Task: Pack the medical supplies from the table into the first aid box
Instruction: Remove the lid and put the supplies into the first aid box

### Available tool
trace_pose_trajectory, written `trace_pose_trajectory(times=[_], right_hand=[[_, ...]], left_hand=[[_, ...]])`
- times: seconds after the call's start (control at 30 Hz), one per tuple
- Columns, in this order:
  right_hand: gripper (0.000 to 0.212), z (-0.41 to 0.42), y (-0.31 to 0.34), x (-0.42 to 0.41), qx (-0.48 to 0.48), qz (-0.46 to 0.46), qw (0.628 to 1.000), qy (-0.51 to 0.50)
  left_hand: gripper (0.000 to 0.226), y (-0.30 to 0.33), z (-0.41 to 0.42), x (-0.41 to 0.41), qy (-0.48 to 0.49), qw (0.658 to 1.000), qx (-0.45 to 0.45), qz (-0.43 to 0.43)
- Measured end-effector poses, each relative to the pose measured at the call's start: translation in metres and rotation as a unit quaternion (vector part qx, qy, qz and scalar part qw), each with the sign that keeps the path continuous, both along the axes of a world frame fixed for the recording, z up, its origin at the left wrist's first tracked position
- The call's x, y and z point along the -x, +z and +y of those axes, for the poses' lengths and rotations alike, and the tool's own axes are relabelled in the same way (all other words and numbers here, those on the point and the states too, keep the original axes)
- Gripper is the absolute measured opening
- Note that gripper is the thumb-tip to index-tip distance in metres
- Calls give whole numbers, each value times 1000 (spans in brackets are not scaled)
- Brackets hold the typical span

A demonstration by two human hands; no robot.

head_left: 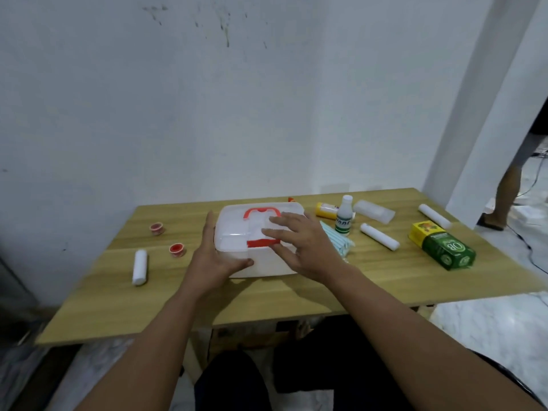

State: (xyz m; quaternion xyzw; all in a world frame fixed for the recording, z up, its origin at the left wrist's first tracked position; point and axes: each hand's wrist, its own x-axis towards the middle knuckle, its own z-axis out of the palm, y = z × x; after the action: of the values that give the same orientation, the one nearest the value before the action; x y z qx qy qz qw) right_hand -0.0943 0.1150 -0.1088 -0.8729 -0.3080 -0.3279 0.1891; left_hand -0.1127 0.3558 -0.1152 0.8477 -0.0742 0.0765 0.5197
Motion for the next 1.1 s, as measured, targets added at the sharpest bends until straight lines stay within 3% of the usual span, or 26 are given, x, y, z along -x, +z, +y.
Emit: trace_pose_trajectory(times=[0.13,0.23,0.33,0.4,0.5,0.6,0.7,0.83,0.93,1.0,1.1], right_hand=[[25,-3,43,-18,-126,35,989,67],[15,2,101,-56,-163,115,979,32],[18,8,139,-105,-210,213,954,-14],[33,12,140,-134,-225,201,947,-106],[68,20,119,-158,-197,224,927,-228],[96,26,95,-174,-239,342,892,-173],[105,22,81,-172,-270,402,864,-138],[94,-2,82,-151,-268,420,856,-140],[53,-42,91,-134,-250,338,890,-175],[29,-81,98,-120,-226,264,900,-263],[16,-143,102,-82,-132,251,865,-414]], left_hand=[[143,-3,0,-4,-5,1000,2,9],[144,-2,-3,-8,0,1000,-6,15],[106,-1,-5,-16,34,999,-3,-3],[88,-2,-6,-18,46,999,1,-18],[91,-4,-6,-16,67,997,5,-29],[90,-5,-6,-11,81,996,0,-32],[96,-8,-7,-9,90,995,1,-38],[112,-10,-7,-9,86,996,-16,-31],[115,-10,-7,-9,81,996,-27,-31],[111,-9,-7,-9,76,996,-25,-29],[112,-6,-6,-9,75,997,-22,-28]])
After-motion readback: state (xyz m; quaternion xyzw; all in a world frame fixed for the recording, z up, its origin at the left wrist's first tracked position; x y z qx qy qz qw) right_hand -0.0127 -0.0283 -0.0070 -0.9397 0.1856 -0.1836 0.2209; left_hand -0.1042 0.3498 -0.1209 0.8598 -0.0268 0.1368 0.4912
